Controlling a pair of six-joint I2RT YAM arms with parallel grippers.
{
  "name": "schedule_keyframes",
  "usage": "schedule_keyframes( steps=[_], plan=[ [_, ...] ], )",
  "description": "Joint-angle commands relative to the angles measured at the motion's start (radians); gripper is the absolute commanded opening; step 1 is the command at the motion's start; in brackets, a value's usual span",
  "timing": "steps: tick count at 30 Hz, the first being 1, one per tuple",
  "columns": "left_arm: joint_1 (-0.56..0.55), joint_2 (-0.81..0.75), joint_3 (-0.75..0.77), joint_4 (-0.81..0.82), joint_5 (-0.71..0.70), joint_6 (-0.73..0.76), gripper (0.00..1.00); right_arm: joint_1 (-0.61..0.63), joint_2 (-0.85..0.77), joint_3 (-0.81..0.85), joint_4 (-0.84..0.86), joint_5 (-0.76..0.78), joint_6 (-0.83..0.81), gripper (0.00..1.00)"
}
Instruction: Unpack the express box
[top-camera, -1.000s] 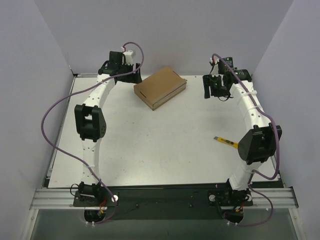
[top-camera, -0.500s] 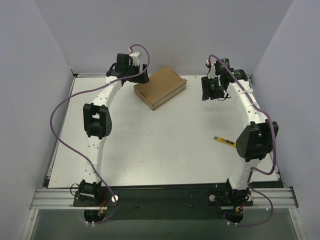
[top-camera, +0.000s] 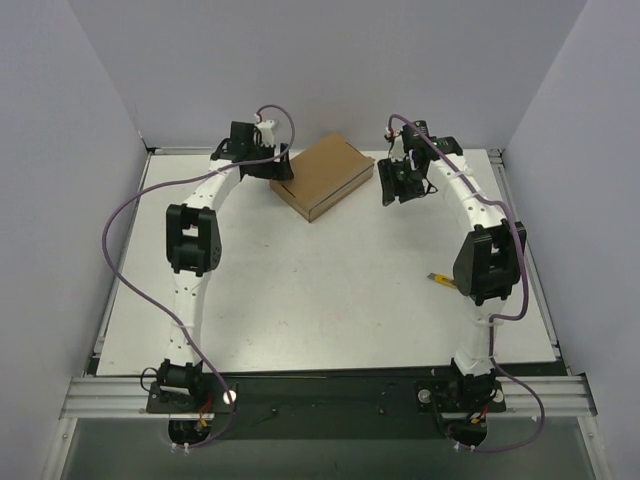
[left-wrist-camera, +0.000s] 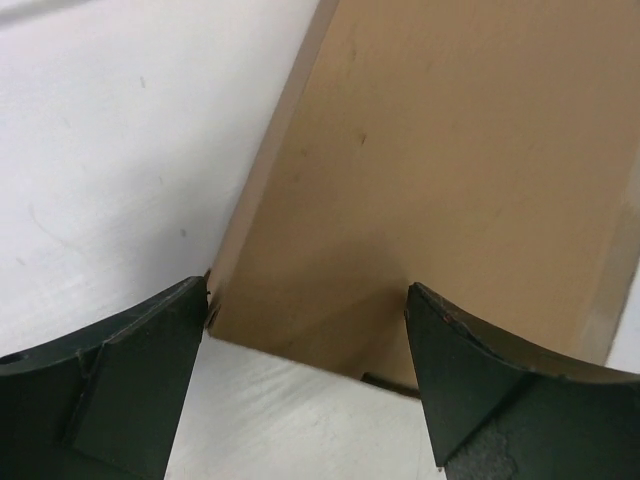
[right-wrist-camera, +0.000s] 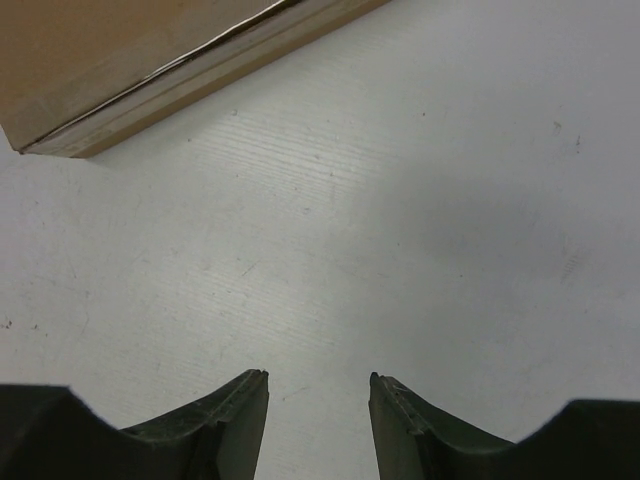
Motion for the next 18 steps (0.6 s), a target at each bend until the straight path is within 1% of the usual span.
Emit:
schedule_keyframes(
  steps=[1, 2, 3, 6, 8, 10, 11, 14, 16, 17, 18],
  plan=[
    [-0.011, -0.107, -0.148, -0.04, 0.013, 0.025, 0.88, 0.011, 0.011, 0.049, -0.016, 0.002, -0.006, 0.46],
    [-0.015, -0.119, -0.173, -0.04, -0.042, 0.031, 0.87, 0.013, 0.011, 0.049, -0.016, 0.001, -0.005, 0.46],
    [-0.023, -0.142, -0.191, -0.056, -0.065, 0.036, 0.84, 0.014, 0.014, 0.049, -0.016, -0.004, -0.002, 0.46],
    [-0.029, -0.224, -0.315, -0.076, -0.09, 0.065, 0.79, 0.02, 0.006, 0.039, -0.016, -0.01, 0.011, 0.46],
    [-0.029, -0.286, -0.474, -0.069, -0.081, 0.068, 0.77, 0.031, -0.017, 0.013, -0.016, -0.015, 0.015, 0.46],
    [-0.029, -0.391, -0.582, -0.058, -0.053, 0.115, 0.74, 0.04, -0.048, -0.032, -0.016, -0.022, 0.012, 0.46],
    [-0.031, -0.426, -0.689, -0.058, -0.033, 0.152, 0.73, 0.045, -0.06, -0.052, -0.016, -0.021, 0.009, 0.46],
    [-0.029, -0.59, -0.855, -0.104, 0.033, 0.191, 0.7, 0.054, -0.107, -0.111, -0.018, -0.036, 0.008, 0.47],
    [-0.022, -0.662, -0.924, -0.139, 0.108, 0.201, 0.7, 0.054, -0.127, -0.128, -0.018, -0.045, 0.003, 0.49],
    [-0.011, -0.737, -0.953, -0.133, 0.12, 0.203, 0.71, 0.054, -0.127, -0.135, -0.018, -0.055, -0.001, 0.49],
    [-0.005, -0.776, -1.007, -0.1, 0.126, 0.202, 0.71, 0.055, -0.126, -0.135, -0.019, -0.059, -0.005, 0.49]
  ],
)
